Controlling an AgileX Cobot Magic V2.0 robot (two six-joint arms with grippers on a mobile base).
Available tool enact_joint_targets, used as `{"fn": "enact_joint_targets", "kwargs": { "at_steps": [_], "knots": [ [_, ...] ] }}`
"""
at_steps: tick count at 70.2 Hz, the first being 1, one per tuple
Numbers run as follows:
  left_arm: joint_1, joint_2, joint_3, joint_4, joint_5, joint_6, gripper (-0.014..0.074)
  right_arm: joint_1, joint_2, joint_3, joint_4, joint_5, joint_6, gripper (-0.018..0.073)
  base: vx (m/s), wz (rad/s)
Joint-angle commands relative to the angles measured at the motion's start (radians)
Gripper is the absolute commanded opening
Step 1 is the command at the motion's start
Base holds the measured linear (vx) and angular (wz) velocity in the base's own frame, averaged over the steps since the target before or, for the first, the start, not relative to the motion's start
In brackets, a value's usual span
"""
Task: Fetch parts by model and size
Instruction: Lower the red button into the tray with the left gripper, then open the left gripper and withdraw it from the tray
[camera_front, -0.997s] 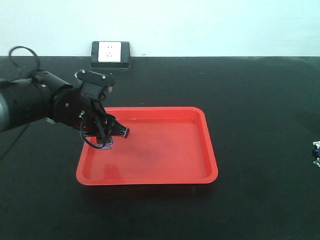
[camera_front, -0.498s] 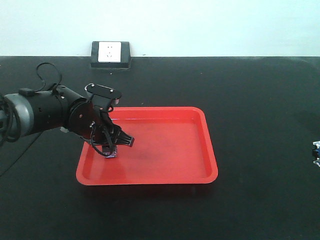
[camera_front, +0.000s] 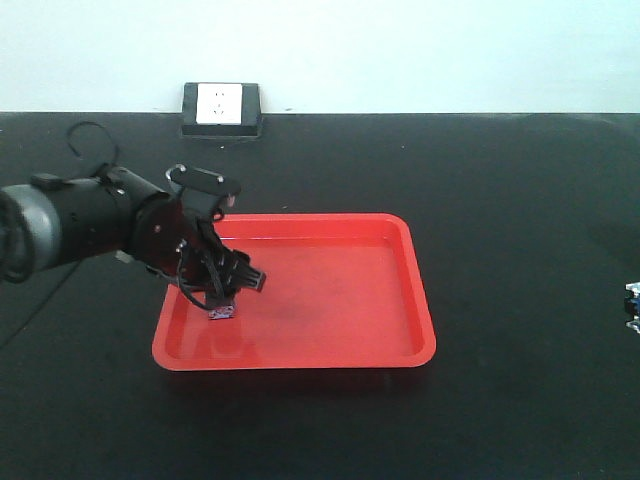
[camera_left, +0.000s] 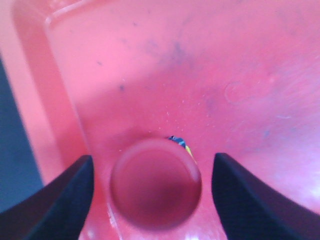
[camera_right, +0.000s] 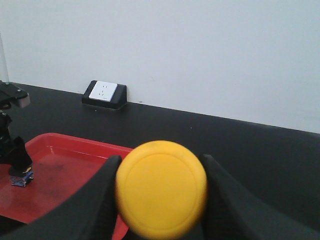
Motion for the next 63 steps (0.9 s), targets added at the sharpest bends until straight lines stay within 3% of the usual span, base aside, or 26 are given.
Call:
{"fn": "enact_joint_targets", "kwargs": {
  "at_steps": [1,35,47,63],
  "knots": [
    [-0.004,-0.118,-0.031,0.0,-0.029,-0.01,0.0505,-0.001,0.013,-0.026,-0.006,-0.08,-0.007,-0.001,0.0,0.0],
    [-0.004,-0.537,0.0,-0.001,0.094,0.044,0.0503,-0.001,0.013,-0.026,-0.006,-0.08,-0.007,-0.001,0.0,0.0],
    [-0.004,-0.736,0.135,-0.037,0.025,0.044,0.0503,-0.001,0.013,-0.026,-0.006,-0.08,-0.007,-0.001,0.0,0.0],
    [-0.004,-1.046,0.397,-0.037,-0.162,0.074,0.0503,-0.001,0.013,-0.026,-0.006,-0.08,-0.007,-0.001,0.0,0.0]
  ]
}}
